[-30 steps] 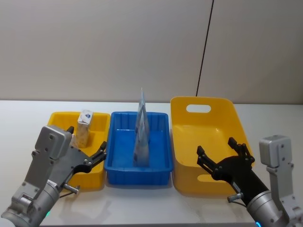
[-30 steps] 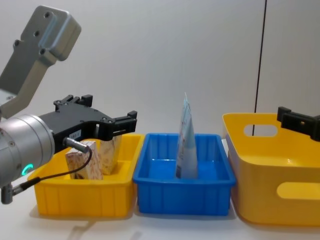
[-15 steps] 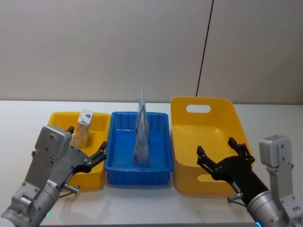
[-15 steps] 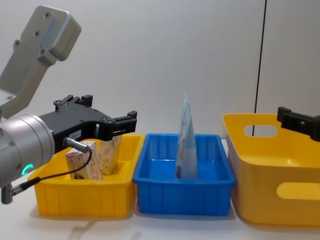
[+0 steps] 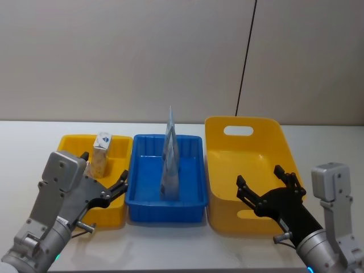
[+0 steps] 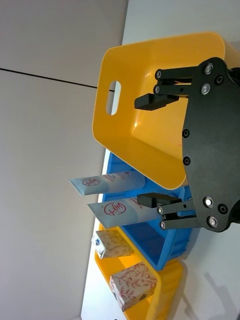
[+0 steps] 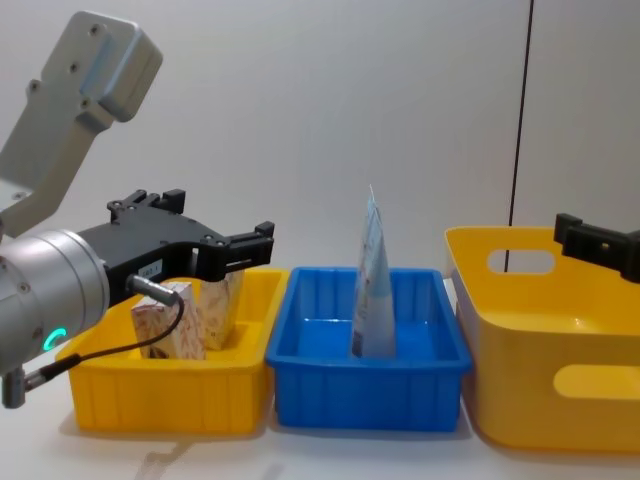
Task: Bimanual collaborative sorting of washing and personal care products
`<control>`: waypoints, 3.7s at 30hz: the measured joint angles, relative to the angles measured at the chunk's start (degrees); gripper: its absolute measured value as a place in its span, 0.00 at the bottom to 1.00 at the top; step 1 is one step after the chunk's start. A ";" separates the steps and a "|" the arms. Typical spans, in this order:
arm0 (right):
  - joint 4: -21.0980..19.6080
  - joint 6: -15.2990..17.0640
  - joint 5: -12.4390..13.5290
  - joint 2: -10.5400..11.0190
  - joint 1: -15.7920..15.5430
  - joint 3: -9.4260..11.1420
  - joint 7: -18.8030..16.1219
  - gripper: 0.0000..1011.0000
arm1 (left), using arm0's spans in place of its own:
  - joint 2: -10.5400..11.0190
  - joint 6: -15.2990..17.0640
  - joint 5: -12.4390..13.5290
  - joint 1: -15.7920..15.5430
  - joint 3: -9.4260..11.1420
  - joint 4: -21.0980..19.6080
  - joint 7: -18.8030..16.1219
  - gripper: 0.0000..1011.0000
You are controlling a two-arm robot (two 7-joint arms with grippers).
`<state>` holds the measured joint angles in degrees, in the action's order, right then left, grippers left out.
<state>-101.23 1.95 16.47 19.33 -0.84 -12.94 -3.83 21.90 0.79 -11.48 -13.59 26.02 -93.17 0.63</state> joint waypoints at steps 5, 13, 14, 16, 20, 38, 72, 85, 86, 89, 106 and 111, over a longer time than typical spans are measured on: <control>0.00 0.00 0.00 0.00 0.00 0.00 0.00 0.99 | 0.00 0.00 0.00 0.00 0.00 0.00 0.00 0.99; 0.00 0.00 0.00 0.00 0.00 0.00 0.00 0.99 | 0.00 0.00 0.00 0.00 0.00 0.00 0.00 0.99; 0.00 0.00 0.00 0.00 0.00 0.00 0.00 0.99 | 0.00 0.00 0.00 0.00 0.00 0.00 0.00 0.99; 0.00 0.00 0.00 0.00 0.00 0.00 0.00 0.99 | -0.01 0.00 0.00 0.00 0.00 0.00 0.00 0.99; 0.00 0.00 0.00 0.00 0.00 0.00 0.00 0.99 | -0.17 0.06 -0.12 -0.13 -0.06 0.31 0.25 0.99; 0.00 0.00 0.00 0.00 0.00 0.00 0.00 0.99 | -2.78 3.43 -4.41 -2.96 -1.94 4.85 3.12 0.99; 0.00 0.00 0.00 0.00 0.00 0.00 0.00 0.99 | -6.59 9.27 -8.14 -2.88 -6.76 7.57 1.59 0.99; 0.00 0.00 0.00 0.00 0.00 0.00 0.00 0.99 | -7.08 10.42 -8.50 -3.29 -7.88 9.85 2.13 0.99; 0.00 0.00 0.00 0.00 0.00 0.00 0.00 0.99 | -7.08 10.51 -8.50 -3.31 -7.94 9.97 2.19 0.99; 0.00 0.00 0.00 0.00 0.00 0.00 0.00 0.99 | -7.08 10.71 -8.49 -3.40 -8.18 10.53 2.34 0.99; 0.00 0.00 0.00 0.00 0.00 0.00 0.00 0.99 | -7.42 10.18 -8.45 -4.51 -9.84 14.13 3.34 0.99; 0.00 0.00 0.00 0.00 0.00 0.00 0.00 0.99 | -7.70 9.39 -8.45 -5.23 -10.29 15.89 3.83 0.99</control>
<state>-101.23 1.95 16.46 19.33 -0.84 -12.94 -3.83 14.19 10.19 -19.93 -18.82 15.74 -77.28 4.45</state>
